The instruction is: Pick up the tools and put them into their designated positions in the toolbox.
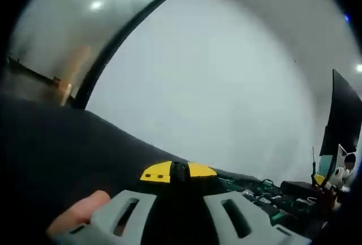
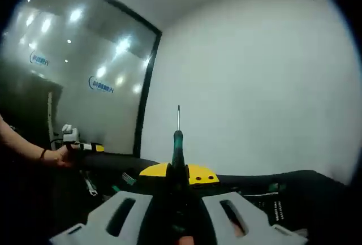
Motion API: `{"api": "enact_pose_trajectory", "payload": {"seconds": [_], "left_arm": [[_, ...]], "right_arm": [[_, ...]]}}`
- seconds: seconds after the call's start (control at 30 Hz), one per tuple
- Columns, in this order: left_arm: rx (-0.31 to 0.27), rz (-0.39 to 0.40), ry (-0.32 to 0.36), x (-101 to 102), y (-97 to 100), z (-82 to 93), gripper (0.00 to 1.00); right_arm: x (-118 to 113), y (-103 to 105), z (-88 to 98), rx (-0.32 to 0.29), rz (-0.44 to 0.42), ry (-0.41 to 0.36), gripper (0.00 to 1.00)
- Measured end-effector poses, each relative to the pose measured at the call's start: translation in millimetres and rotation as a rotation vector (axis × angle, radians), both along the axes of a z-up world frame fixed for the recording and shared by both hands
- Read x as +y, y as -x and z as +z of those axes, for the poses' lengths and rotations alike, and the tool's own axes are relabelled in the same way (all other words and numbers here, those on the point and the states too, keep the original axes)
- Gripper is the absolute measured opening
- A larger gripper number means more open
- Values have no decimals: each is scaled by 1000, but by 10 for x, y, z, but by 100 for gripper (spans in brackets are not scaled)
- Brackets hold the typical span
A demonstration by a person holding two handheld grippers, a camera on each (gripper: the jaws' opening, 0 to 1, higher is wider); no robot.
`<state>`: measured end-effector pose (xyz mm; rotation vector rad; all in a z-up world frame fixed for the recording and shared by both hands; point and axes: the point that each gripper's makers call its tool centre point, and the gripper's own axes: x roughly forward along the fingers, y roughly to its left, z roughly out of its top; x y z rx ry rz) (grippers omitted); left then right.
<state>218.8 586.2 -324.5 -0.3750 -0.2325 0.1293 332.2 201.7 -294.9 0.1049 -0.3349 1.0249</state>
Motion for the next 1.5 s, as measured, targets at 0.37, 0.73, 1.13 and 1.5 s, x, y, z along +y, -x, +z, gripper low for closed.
{"api": "enact_pose_trajectory", "payload": {"seconds": [0.37,0.73,1.13,1.5], "left_arm": [[-53,5,-66,-292,-4,211,25],[-203,-389,-45,-2333,-193,1180,32],[-85,-589,206,-2992,-934,835,31],[-28,-716,146,-3667,-970,724,34]], "right_arm": [[-47,76,65,-12,32,-27,8],[-66,115,76,-20,24,-40,8],[-58,117,60,-34,30,-33,8],[-10,191,53,-58,54,-15,8]]}}
